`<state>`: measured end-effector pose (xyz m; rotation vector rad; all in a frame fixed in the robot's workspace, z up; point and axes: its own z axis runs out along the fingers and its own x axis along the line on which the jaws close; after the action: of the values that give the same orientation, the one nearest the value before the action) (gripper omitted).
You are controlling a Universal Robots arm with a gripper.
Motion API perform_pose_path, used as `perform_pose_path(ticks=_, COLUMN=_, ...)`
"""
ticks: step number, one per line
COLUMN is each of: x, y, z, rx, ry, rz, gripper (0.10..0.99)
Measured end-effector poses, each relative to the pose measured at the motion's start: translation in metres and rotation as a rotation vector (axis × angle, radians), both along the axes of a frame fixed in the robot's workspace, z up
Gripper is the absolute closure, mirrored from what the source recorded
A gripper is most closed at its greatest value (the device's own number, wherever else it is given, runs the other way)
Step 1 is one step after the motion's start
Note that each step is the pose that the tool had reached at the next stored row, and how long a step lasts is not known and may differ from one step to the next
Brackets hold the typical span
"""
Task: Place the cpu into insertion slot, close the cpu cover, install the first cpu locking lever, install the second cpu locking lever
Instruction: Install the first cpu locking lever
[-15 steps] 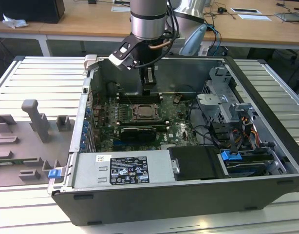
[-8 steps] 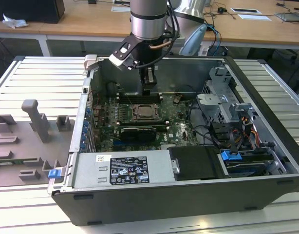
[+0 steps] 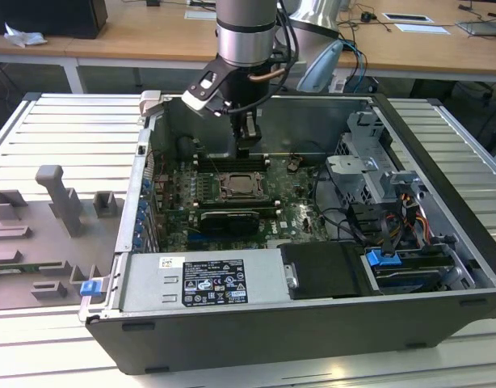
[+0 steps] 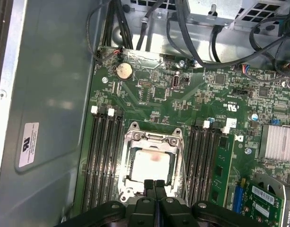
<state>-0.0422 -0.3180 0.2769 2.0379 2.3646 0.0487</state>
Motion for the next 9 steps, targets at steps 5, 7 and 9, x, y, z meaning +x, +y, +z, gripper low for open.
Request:
perform_pose_path(ticks=5, x=0.0, y=0.0, z=0.0, rx=0.0, ry=0.0, rz=0.044, gripper=0.98)
perform_pose_path(ticks=7, x=0.0, y=0.0, z=0.0, rx=0.0, ry=0.0, rz=0.055, gripper=0.98)
perform_pose_path(ticks=9, x=0.0, y=0.0, z=0.0, rx=0.0, ry=0.0, rz=0.061, gripper=0.98)
